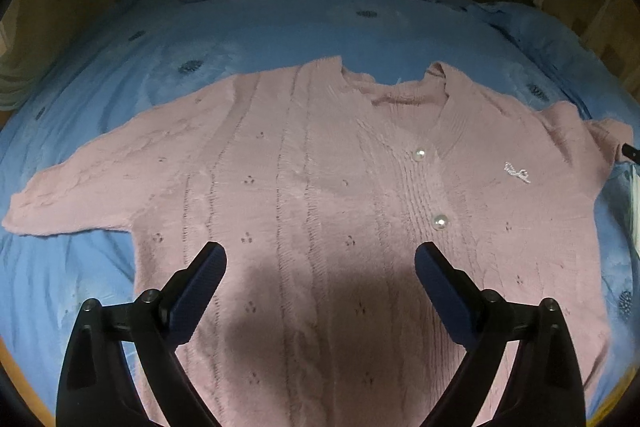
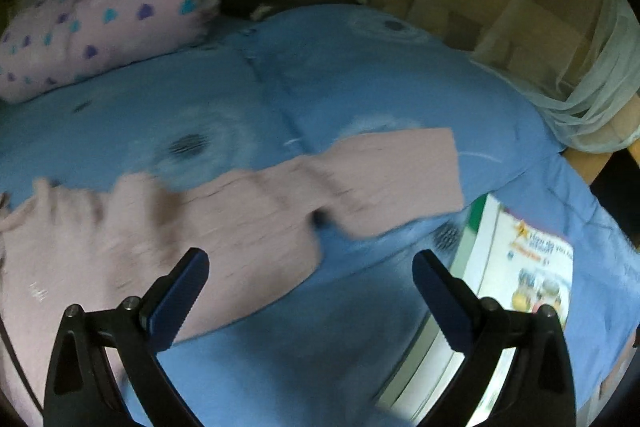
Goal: Fold small clothes
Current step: 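Reach the right tool to a sleeve cuff and close on it, then lift the held sleeve with the right tool and lay it across the body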
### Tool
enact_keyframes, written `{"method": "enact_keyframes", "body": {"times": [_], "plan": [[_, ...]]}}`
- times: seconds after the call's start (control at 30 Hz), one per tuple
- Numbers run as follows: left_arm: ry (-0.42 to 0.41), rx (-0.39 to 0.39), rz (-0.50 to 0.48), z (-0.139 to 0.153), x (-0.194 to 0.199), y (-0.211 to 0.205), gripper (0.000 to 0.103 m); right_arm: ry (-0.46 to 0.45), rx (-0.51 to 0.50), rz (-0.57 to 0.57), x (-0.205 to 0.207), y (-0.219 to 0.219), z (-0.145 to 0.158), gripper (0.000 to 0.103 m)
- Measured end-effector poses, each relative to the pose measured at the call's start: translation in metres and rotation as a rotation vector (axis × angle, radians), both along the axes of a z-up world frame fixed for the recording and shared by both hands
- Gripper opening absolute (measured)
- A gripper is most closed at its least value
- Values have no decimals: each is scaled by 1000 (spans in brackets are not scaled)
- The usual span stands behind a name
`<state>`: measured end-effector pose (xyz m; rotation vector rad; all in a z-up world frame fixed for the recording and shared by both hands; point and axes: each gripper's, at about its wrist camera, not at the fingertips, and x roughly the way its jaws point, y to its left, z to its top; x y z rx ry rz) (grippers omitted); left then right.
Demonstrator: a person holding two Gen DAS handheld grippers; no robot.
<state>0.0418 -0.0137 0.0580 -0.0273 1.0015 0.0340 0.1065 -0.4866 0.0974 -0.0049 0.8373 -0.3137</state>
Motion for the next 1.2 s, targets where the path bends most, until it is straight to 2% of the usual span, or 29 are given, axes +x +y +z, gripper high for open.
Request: {"method": "enact_keyframes", "body": {"times": [0.27,0.37,0.47,0.57,0.7,0.77,0.83,0.9,1.1,1.2], "plan": [[29,-6,10,-19,15,-6,91,73,-3,-61,57,-50,-28,103],[51,-9,16,-28,18,-7,91,109,-9,-44,68,-49,-44,96],[70,-5,22,-37,20,-7,91,132,-134,-29,70,-35,-59,88],[77,-3,22,-42,20,-8,91,113,-221,10,65,-24,-62,82],[73,2,18,-41,20,-9,91,145,-266,76,65,-12,-62,51],[74,-10,16,-40,18,-9,91,164,-274,82,67,-5,-60,41],[71,-17,10,-37,16,-10,90,175,-249,85,70,-4,-59,22],[64,-15,1,-33,13,-10,89,173,-199,78,69,-5,-54,16],[37,-18,4,-17,4,-3,89,98,30,33,50,-21,-30,13],[31,-51,13,-11,0,2,88,63,92,7,40,-35,-14,12]]}}
